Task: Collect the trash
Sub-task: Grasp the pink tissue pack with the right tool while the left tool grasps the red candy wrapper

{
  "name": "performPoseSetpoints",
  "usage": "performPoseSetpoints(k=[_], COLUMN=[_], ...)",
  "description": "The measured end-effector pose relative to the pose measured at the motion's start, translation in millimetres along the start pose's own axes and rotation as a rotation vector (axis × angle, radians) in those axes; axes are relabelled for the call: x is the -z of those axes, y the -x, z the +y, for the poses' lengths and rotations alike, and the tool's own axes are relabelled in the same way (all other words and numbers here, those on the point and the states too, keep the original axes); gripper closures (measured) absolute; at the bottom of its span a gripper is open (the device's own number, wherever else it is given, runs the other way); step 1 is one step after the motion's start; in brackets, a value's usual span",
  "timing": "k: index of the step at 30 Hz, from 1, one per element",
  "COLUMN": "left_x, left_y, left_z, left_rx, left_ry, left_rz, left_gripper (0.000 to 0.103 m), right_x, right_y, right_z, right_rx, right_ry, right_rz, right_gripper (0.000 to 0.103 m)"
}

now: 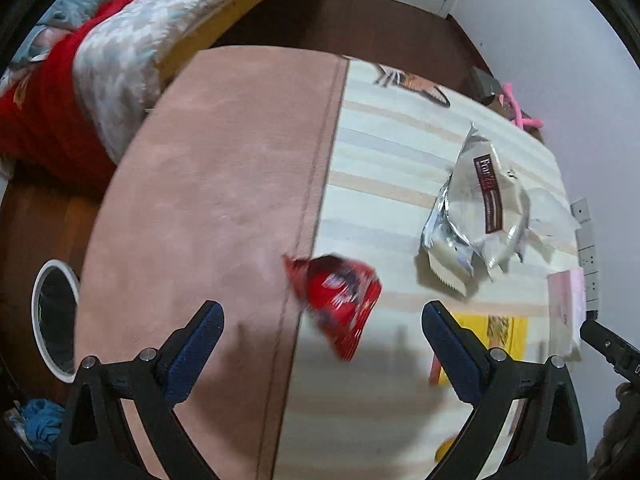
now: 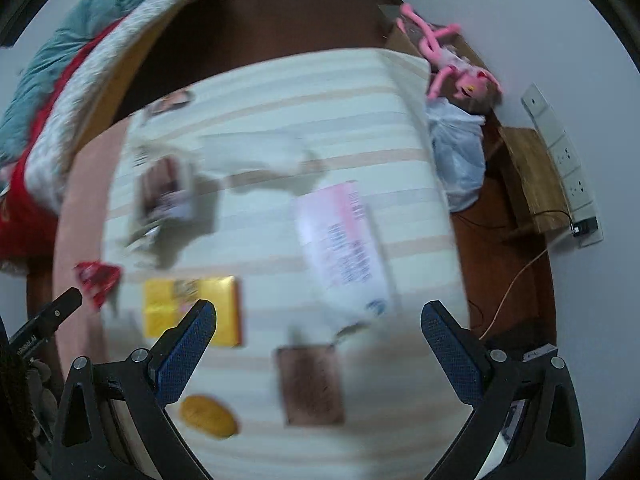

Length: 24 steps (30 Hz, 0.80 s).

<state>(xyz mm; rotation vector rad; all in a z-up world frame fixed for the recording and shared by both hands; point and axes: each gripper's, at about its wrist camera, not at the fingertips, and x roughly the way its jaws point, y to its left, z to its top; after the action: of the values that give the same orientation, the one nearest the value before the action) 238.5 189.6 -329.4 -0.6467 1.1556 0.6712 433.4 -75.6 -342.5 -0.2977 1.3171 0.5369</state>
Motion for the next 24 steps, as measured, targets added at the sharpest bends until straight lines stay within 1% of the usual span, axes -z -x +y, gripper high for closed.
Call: performPoseSetpoints(k=[2,3,5,6,7,8,9,10,13,14,16,18,19,20,21,24], left_x=[-2,-3,-2,-2,-2,-2,-1,-1,1,3,3,3,4,5,4,7], left_y=[-10,-15,-17,-18,-19,-21,-22,-23,-20,-19,-17,-15,-12,-9,-6,8], left_z=[-7,-12,-18,-19,-22,-23,-23,-23,-22,-23,-21,-21,-21,-22,-23,-23], left_rx=[0.002,0.001,-0.009,-0.02,-0.031,-0.04,-0.047,-0.053,-0.071,-0.076,-0.086,-0.095,-0.101,-0.106,-0.107,-0.104], left_ry=[-0.005,-0.008,-0.03,-0.038,-0.048,-0.052,-0.056,-0.058,-0.068,-0.075,-0.083,-0.094,-0.099,-0.105,-0.108,-0.119], left_rz=[0.021,0.024,0.014,0.011,0.009,0.011,0.013,0.009,-0.016,-0.023,-0.034,-0.047,-0.057,-0.069,-0.076,-0.105], left_gripper=[0.002,0.002,0.009,0.02,0.034,0.042,0.052,0.051,0.056,0.057,0.059,0.06,0.06,0.06,0.06,0.06], right_x=[-10,-11,-16,-19,-20,-21,-23,-23,-24,-24,-22,-21,-20,-18,-18,-13], right_y=[-15,-22,-33,-40,-44,-48,-49,-52,-57,-58,-60,-62,-62,-63,-62,-56], right_z=[-9,-4,-9,-5,-6,-6,-7,-6,-6,-4,-3,-3,-2,-2,-2,-1], right_rx=[0.009,0.013,0.014,0.015,0.019,0.025,0.025,0.024,0.018,0.02,0.022,0.028,0.031,0.036,0.036,0.025], right_ry=[-0.013,-0.016,-0.015,-0.014,-0.011,-0.008,-0.005,-0.003,-0.001,0.006,0.013,0.023,0.025,0.026,0.027,0.031], right_rz=[0.02,0.022,0.033,0.036,0.041,0.045,0.046,0.048,0.051,0.05,0.053,0.06,0.062,0.063,0.063,0.045], right_gripper=[0.0,0.001,0.003,0.004,0.004,0.005,0.007,0.008,0.01,0.013,0.021,0.037,0.04,0.047,0.049,0.049])
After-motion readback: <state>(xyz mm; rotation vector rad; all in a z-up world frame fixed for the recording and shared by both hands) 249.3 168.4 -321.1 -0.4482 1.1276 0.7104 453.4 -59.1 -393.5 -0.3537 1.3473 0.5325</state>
